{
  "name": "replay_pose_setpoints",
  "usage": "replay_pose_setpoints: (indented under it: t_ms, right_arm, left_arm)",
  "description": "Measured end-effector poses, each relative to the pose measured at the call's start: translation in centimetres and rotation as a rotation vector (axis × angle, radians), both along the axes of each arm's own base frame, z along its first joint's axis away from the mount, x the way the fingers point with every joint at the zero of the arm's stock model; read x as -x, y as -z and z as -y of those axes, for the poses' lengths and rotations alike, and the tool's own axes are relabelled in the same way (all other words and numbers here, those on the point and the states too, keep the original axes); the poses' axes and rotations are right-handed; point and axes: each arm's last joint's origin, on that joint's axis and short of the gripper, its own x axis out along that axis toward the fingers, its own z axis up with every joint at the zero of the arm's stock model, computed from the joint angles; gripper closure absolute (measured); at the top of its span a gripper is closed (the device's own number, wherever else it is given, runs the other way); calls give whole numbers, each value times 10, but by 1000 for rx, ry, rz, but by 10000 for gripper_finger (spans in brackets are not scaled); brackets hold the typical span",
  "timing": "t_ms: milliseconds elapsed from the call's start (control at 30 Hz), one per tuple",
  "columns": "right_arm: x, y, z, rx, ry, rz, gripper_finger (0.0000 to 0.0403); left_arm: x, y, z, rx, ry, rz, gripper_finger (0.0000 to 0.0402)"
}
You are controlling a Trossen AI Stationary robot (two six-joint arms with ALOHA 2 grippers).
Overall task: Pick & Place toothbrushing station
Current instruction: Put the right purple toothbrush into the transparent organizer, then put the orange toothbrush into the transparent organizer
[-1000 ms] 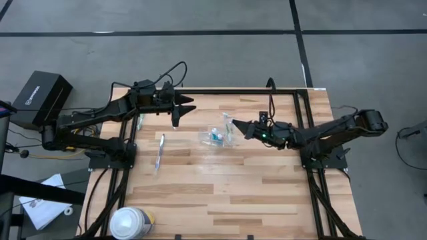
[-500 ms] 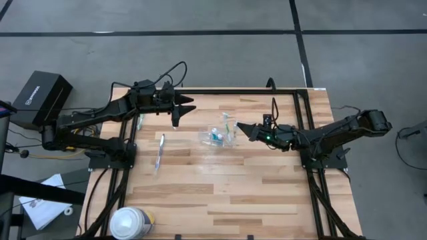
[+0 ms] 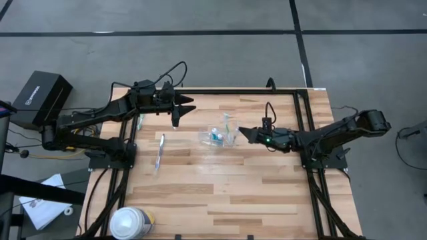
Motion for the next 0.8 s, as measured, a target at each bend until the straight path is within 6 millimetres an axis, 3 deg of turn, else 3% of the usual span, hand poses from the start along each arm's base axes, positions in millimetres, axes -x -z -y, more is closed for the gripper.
replay_pose_setpoints:
  t_ms: [167,467,600,800]
  right_arm:
    - [4,13,0,-37,8,-24,403]
    - [3,10,0,-10,-24,-6,397]
    - [3,8,1,-9,-20,6,352]
    - [3,8,2,-7,-20,7,241]
  left_arm:
    - [0,0,0,-3,1,-1,220]
    - [0,0,0,-6,1,-1,220]
    - [0,0,0,-6,1,-1,220]
    - [0,0,0,-6,1,-1,220]
